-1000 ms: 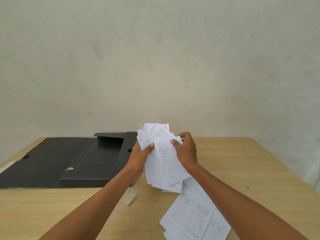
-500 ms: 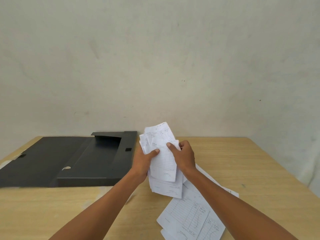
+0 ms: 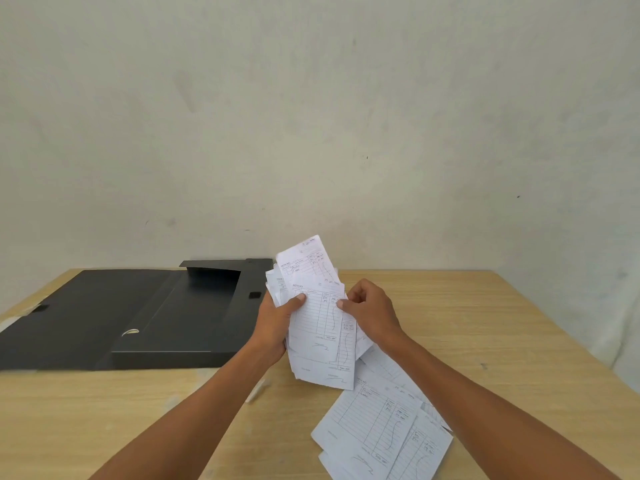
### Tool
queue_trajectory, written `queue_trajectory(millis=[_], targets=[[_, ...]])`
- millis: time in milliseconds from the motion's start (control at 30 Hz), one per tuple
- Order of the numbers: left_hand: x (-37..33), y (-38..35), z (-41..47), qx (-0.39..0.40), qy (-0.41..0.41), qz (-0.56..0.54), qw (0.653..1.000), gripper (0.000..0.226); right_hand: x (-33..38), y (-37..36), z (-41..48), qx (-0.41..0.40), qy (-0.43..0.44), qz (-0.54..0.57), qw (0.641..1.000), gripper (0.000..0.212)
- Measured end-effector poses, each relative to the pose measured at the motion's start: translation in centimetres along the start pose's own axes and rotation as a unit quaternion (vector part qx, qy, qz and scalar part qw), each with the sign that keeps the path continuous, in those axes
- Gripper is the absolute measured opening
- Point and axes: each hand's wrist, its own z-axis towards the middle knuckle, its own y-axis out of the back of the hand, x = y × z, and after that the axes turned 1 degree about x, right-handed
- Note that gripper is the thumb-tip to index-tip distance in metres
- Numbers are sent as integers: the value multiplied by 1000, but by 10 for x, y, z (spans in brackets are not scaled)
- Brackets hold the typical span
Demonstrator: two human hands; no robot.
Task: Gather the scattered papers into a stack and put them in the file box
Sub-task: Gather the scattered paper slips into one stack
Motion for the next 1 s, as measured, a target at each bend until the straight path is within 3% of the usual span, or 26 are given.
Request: queue_trajectory(millis=[100, 167, 233, 400, 500, 700, 867, 1000], targets=[[0, 6, 2, -7, 2, -13, 1000, 46, -2, 7, 0, 34, -82, 76, 993, 33], [-2, 12, 3, -10, 3, -17, 1000, 47, -3, 15, -1, 82, -131, 116, 981, 20], [-5, 17, 4, -17, 4, -20, 1000, 47, -6, 21, -1, 108, -133, 132, 976, 13], [-4, 21, 6, -16, 11, -29, 999, 49, -5, 26, -6, 188, -123, 120, 967, 24], [-2, 22, 8, -20, 11, -26, 999, 50, -5, 23, -7, 170, -97, 104, 975, 12], [1, 21, 11, -30, 1, -29, 999, 49, -2, 22, -7, 124, -115, 177, 970, 9], [2, 22, 12, -21, 15, -32, 999, 49, -1, 25, -9, 143, -68, 69, 985, 6], [4, 19, 7, -6, 20, -22, 1000, 47, 1, 22, -11, 152, -9, -20, 988, 30]])
